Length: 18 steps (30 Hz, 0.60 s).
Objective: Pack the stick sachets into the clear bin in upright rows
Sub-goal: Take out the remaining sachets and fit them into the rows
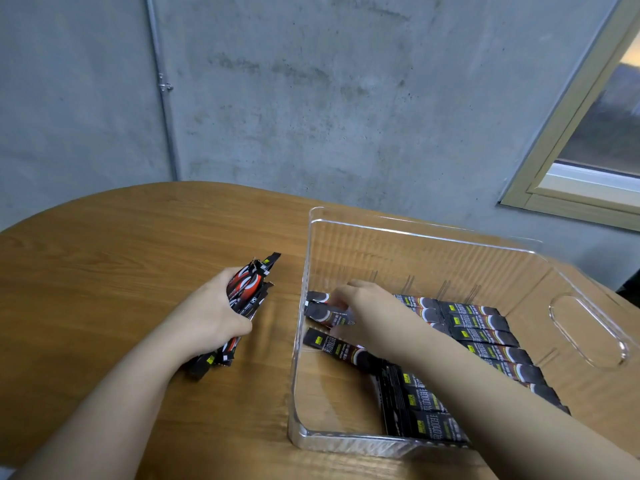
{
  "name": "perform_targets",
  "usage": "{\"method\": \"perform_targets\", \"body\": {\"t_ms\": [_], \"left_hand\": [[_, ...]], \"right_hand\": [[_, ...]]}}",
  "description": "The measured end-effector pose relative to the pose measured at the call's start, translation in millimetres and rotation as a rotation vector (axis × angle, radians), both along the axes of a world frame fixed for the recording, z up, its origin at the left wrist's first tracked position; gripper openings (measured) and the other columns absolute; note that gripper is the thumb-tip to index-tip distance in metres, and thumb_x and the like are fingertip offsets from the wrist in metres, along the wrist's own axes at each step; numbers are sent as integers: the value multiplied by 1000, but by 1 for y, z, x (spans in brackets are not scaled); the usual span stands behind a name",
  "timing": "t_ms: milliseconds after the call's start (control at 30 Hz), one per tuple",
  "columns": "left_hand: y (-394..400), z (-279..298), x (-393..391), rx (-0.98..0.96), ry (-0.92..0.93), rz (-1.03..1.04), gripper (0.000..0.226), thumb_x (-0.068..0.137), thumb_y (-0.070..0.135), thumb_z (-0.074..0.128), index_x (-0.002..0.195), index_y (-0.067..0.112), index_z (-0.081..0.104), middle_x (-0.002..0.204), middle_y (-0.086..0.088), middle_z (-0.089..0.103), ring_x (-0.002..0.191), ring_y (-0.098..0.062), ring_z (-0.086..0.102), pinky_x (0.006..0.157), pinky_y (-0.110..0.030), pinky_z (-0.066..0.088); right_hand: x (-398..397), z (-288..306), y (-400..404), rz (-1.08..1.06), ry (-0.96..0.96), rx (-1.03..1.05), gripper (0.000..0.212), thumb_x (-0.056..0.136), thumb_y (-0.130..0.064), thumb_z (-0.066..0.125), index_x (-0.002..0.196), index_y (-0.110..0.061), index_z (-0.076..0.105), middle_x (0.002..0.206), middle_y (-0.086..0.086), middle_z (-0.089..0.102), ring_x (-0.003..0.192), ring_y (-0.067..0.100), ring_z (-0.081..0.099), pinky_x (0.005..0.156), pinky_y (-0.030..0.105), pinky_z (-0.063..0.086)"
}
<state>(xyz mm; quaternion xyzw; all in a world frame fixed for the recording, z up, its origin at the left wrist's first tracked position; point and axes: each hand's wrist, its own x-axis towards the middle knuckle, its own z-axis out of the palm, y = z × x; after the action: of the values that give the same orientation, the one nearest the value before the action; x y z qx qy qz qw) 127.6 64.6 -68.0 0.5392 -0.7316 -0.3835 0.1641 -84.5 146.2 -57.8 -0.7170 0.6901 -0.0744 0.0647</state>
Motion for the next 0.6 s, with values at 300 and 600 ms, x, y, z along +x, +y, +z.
{"method": "perform_targets", "body": {"t_ms": [300, 600], "left_hand": [[4, 3, 0, 2, 21, 4, 82, 73, 2, 66, 141, 34, 32, 89, 10, 60, 68, -11, 60, 51, -23, 39], [4, 2, -1, 0, 25, 7, 73, 74, 1, 66, 135, 31, 39, 87, 8, 62, 66, -10, 60, 50, -22, 39]], "right_hand": [[3, -15, -12, -21, 147, 154, 20, 86, -11, 58, 103, -5, 66, 102, 14, 64, 97, 31, 58, 80, 40, 51], [2, -7, -10, -24, 24, 34, 12, 86, -25, 64, 91, -15, 69, 90, 3, 61, 86, 22, 55, 70, 27, 41]]}}
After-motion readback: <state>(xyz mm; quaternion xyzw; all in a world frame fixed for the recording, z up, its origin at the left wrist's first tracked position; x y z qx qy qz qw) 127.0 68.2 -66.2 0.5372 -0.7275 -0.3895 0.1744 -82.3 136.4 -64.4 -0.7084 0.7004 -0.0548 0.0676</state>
